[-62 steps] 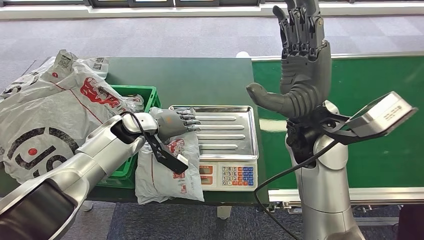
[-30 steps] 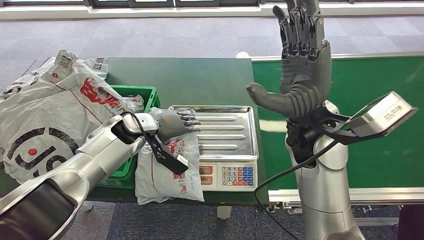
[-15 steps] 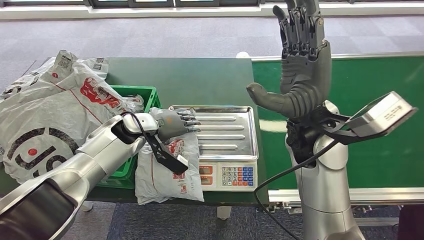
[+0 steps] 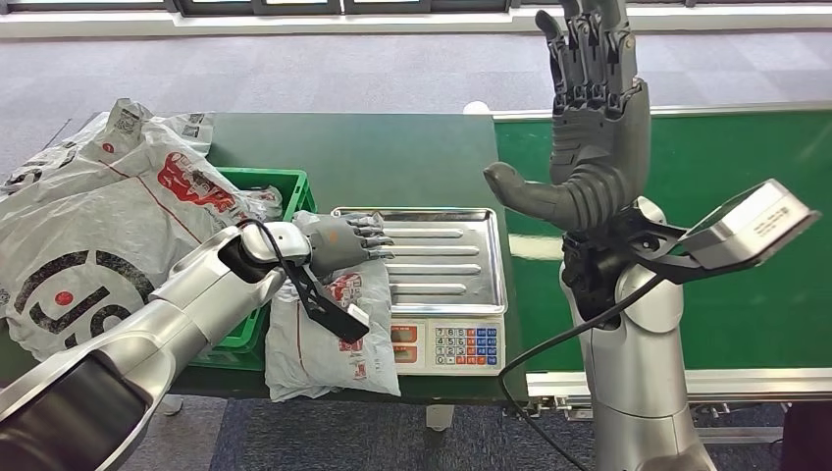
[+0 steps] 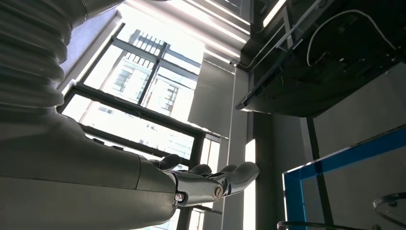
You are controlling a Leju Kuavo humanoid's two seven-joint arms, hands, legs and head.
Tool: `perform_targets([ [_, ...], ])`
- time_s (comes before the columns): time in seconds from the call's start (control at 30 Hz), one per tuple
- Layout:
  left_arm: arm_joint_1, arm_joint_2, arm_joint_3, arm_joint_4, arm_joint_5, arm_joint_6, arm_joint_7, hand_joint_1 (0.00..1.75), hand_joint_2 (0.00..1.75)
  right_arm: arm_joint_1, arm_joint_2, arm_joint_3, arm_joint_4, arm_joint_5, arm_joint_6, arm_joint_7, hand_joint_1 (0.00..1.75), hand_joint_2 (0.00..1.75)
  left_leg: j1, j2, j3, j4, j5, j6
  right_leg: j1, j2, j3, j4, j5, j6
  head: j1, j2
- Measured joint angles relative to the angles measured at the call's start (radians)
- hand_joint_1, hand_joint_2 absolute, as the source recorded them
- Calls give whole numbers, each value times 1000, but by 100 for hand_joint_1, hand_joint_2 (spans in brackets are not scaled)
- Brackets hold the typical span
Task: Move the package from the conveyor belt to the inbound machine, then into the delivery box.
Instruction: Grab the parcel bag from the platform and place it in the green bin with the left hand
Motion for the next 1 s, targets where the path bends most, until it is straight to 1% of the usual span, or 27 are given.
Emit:
perform_targets([
  [1.0, -1, 0, 0, 0, 0, 0, 0, 0, 175, -8, 0, 0, 0, 0, 0, 0, 0, 175, 0, 0, 1, 0, -1, 1, 0, 0, 1, 0, 0, 0, 0, 0],
])
